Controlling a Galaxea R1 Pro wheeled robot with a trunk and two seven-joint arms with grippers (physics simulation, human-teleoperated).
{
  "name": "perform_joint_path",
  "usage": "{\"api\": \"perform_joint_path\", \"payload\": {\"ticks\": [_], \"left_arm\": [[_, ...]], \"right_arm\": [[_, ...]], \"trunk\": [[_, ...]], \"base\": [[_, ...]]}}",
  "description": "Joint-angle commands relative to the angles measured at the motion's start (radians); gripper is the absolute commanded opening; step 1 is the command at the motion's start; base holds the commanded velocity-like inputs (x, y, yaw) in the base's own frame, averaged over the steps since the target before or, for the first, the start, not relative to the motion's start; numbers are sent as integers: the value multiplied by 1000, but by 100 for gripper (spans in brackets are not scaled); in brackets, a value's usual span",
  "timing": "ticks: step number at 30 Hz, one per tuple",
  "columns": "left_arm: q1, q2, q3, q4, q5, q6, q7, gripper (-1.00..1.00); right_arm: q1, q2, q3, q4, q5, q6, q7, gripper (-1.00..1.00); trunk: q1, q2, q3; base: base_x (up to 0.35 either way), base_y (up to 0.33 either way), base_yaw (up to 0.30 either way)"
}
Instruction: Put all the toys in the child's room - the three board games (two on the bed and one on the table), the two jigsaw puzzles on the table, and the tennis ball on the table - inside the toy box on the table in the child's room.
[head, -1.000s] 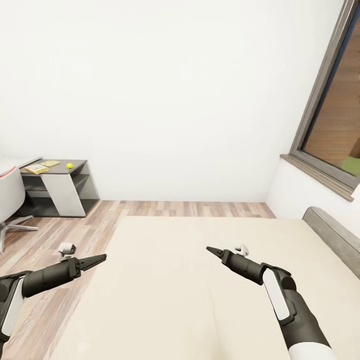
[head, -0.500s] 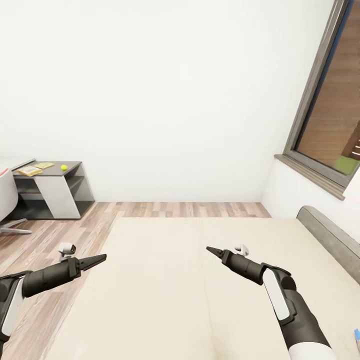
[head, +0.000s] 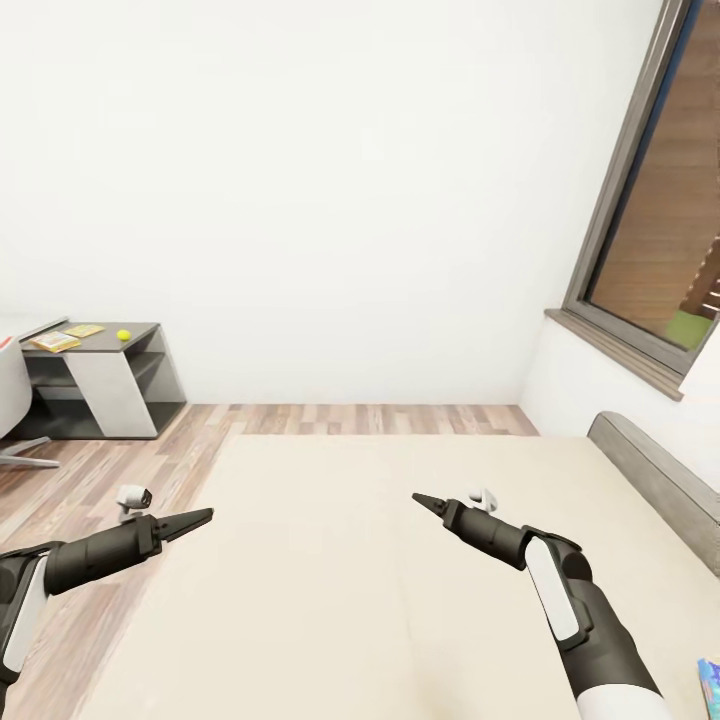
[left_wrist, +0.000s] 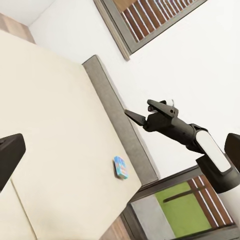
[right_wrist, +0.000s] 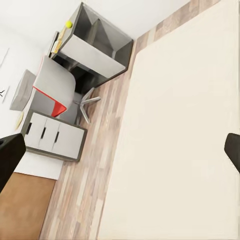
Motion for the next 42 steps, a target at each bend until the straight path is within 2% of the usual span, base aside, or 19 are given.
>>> {"api": "perform_joint_path", "payload": {"ticks": [1,42], "left_arm": [[-1,0,0,0,1,10,-2,100],[-1,0,-1,-3,1,10,-2,100]], "right_arm": [[-1,0,-2,0,-2,6,2,100],[-1,-4,-2,-2,-4,8,4,100]], "trunk": [[1,-2,-2],[1,-2,-2]], "base": [[0,-182,0],[0,-214,0]]}}
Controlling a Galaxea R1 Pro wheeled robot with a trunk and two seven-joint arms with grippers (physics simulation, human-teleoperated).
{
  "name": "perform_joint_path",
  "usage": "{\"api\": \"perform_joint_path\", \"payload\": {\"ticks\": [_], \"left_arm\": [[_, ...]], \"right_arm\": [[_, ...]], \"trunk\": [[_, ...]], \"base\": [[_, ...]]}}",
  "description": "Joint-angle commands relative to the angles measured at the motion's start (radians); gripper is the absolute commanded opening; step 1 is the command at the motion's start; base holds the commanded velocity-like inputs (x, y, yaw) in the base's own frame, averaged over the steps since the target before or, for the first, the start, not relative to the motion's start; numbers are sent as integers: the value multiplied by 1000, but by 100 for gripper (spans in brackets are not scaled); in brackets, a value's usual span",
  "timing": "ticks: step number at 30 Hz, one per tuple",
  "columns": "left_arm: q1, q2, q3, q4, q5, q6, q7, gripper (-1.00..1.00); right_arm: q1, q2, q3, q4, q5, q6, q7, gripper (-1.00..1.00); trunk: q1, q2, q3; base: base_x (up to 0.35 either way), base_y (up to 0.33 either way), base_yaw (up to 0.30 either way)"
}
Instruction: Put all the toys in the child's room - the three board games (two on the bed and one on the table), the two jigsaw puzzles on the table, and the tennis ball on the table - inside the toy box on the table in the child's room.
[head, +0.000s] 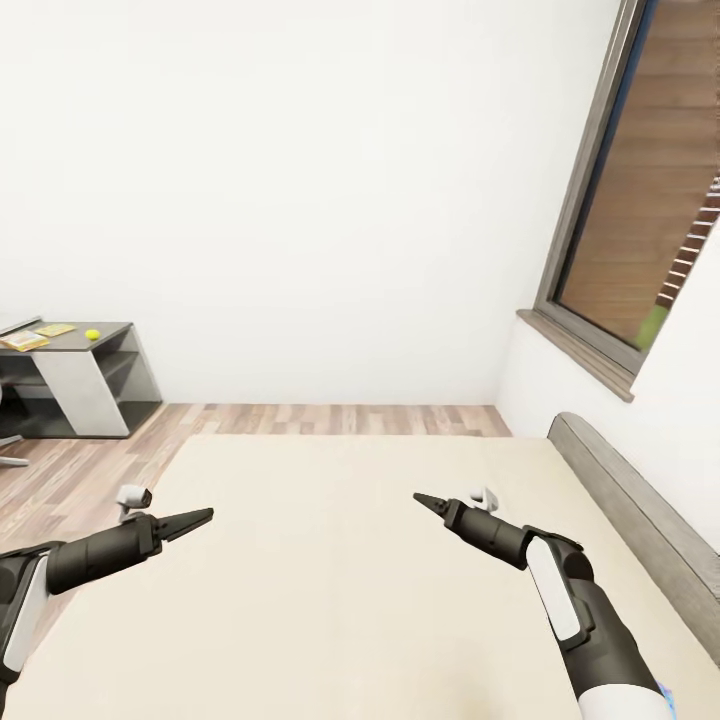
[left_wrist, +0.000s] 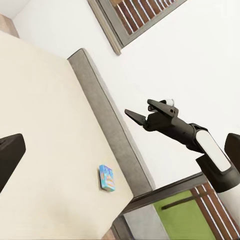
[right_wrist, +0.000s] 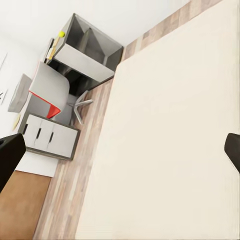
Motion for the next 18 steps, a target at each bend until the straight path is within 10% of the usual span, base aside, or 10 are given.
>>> {"api": "perform_joint_path", "payload": {"ticks": [1,18], "left_arm": [[-1,0,0,-1,1,10,-2,100],[-1,0,0,-3,1,10,-2,100]], "right_arm": [[-1,0,-2,0,-2,7,2,100],[-1,0,-2,0,-2,7,2,100]], "trunk": [[1,-2,-2],[1,-2,-2]], "base": [[0,-216,0],[0,-216,0]]}}
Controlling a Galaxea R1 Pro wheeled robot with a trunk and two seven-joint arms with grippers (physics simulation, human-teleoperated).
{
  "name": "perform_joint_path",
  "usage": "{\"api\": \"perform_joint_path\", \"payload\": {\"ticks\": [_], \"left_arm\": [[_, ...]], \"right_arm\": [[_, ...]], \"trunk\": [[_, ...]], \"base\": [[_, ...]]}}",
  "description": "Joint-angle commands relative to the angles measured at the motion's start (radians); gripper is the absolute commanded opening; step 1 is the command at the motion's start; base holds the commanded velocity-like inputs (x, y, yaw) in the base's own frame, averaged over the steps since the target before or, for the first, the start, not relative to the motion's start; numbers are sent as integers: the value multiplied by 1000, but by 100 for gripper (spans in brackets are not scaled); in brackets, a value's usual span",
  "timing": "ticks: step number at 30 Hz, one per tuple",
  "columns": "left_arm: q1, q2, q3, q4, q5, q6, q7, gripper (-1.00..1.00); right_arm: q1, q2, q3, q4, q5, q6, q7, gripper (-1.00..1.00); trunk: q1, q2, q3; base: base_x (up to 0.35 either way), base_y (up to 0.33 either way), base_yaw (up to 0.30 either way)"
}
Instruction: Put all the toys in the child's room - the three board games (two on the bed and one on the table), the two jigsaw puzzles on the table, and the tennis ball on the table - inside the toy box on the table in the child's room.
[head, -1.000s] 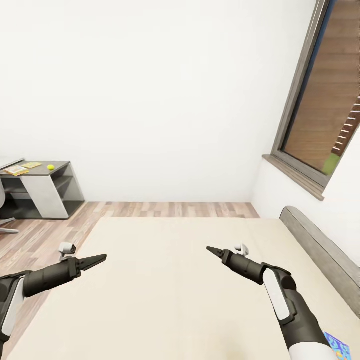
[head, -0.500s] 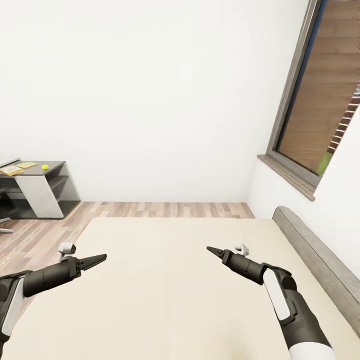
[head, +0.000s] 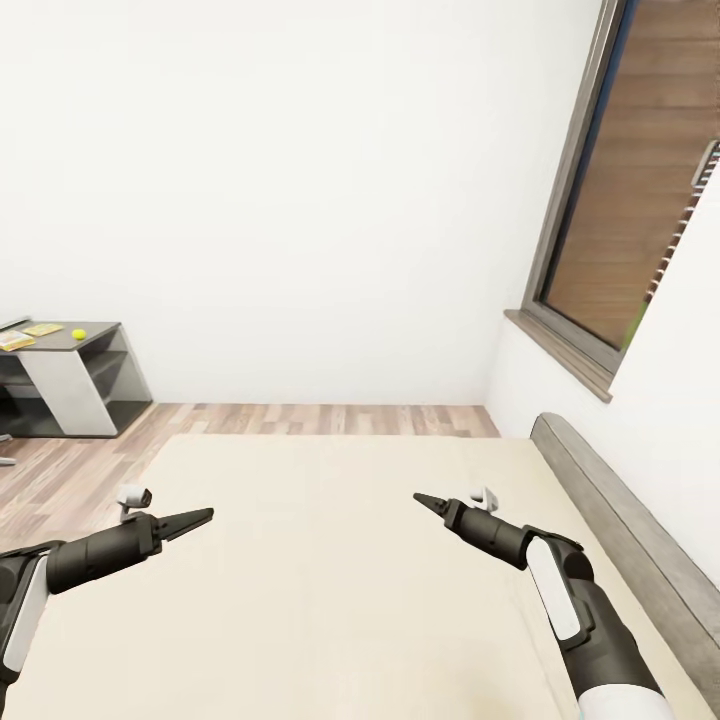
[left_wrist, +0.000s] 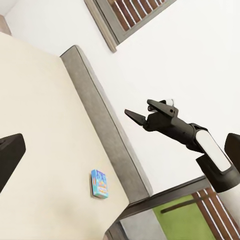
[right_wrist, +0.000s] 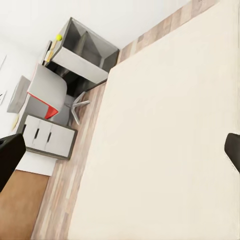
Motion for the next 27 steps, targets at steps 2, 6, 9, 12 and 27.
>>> {"api": "perform_joint_path", "payload": {"ticks": [2,6,9,12,27], "left_arm": [[-1,0,0,0,1,10,-2,100],[-1,0,0,0,1,10,-2,100],[-1,0,0,0,1,10,-2,100],[-1,0,0,0,1,10,-2,100],[-1,0,0,-1,2,10,-2,100]], "right_arm": [[-1,0,-2,0,-2,7,2,100],[-1,0,-2,0,-2,7,2,100],[-1,0,-2,0,-2,7,2,100],[-1,0,-2,0,-2,7,2,100],[-1,-1,-2,0,-2,7,2,100]], "trunk": [[1,-2,-2],[1,-2,-2],[1,-2,-2],[1,-2,-2],[1,-2,-2]], "base": [[0,-216,0],[0,-216,0],[0,-184,0],[0,-125,0],[0,-184,0]]}}
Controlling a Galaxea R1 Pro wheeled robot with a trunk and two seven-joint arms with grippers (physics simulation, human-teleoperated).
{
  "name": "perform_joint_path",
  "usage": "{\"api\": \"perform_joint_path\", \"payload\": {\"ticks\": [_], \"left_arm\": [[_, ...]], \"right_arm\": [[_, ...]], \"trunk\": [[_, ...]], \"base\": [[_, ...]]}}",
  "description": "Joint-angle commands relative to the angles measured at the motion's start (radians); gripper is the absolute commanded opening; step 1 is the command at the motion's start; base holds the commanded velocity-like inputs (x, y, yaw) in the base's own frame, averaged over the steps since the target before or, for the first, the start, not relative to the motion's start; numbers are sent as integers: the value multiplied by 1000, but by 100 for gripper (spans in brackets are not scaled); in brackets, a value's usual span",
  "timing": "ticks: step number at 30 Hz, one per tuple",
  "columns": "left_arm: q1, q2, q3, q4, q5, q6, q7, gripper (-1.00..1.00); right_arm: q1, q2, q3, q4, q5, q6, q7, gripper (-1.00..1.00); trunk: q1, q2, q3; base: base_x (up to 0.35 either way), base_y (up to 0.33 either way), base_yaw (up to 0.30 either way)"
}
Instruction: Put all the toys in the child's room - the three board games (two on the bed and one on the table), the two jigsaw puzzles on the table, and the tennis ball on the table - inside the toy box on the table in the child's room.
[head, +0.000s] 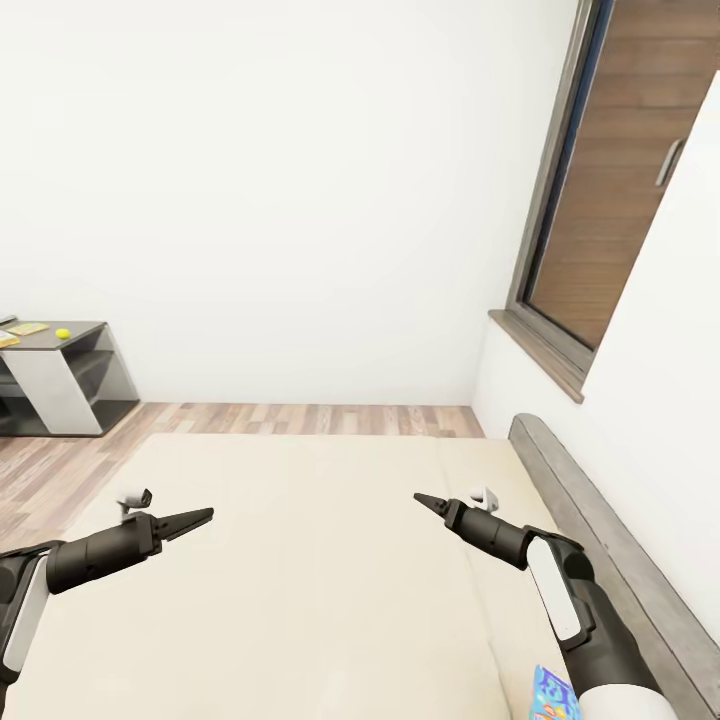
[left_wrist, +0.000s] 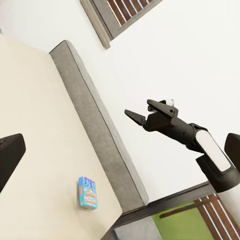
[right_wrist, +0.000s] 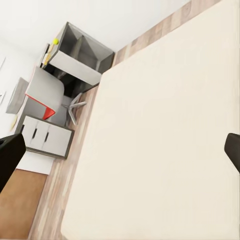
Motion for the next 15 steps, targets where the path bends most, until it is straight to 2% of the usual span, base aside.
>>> {"api": "perform_joint_path", "payload": {"ticks": [1,8,15], "left_arm": [[-1,0,0,0,1,10,-2,100],[-1,0,0,-1,1,10,-2,100],[-1,0,0,-2,1,10,-2,100]], "right_arm": [[-1,0,-2,0,-2,7,2,100],[-1,0,-2,0,-2,7,2,100],[-1,0,-2,0,-2,7,2,100]], "trunk": [[1,-2,-2],[1,-2,-2],[1,-2,-2]], "base": [[0,-109,0],[-1,-59,0],[-43,-210,0]]}}
